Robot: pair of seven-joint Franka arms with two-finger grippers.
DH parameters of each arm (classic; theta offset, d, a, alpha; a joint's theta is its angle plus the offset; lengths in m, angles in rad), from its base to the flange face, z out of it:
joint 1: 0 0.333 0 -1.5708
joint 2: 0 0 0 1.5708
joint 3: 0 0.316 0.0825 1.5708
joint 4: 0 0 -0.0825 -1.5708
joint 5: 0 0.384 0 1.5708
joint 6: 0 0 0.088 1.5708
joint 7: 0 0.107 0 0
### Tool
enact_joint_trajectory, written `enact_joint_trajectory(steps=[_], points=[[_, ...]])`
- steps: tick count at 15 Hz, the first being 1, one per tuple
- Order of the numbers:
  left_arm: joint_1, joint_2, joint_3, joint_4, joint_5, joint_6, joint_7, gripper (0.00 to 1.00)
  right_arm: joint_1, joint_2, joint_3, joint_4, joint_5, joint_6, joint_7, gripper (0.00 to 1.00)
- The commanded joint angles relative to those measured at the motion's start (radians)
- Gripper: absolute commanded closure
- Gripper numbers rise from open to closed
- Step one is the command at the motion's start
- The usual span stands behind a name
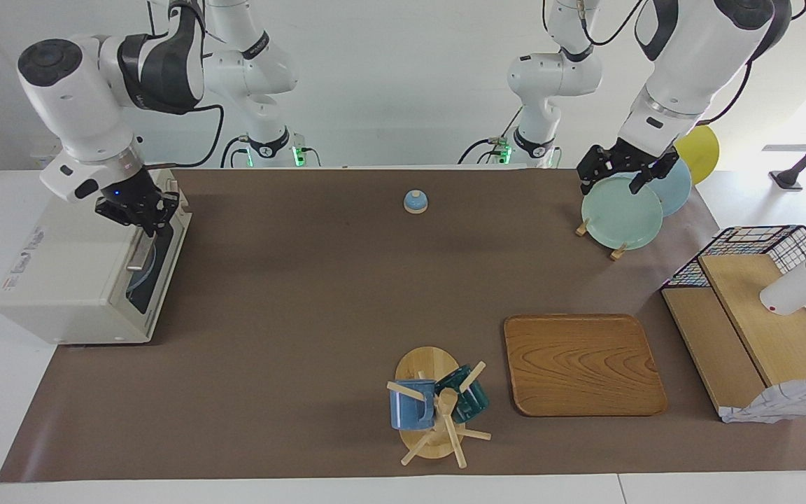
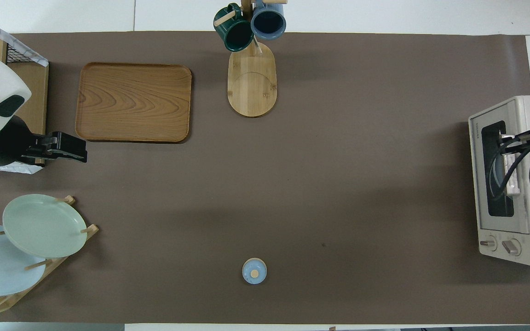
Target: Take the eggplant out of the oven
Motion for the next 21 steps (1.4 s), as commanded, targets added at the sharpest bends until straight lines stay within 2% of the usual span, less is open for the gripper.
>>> enact_joint_trajectory(steps=[1,14,21], points=[[0.012,-0.009,-0.006,-0.001,0.014,-0.012,0.008,0.00,-0.015,-0.022,0.006,-0.073,-0.025,0.038,0.027,1.00],[0.012,-0.009,-0.006,-0.001,0.014,-0.012,0.008,0.00,-0.072,-0.030,0.004,-0.151,-0.062,0.077,0.012,1.00],[0.012,-0.009,-0.006,-0.001,0.014,-0.012,0.008,0.00,-0.043,-0.004,0.011,-0.188,-0.052,0.202,0.024,1.00]])
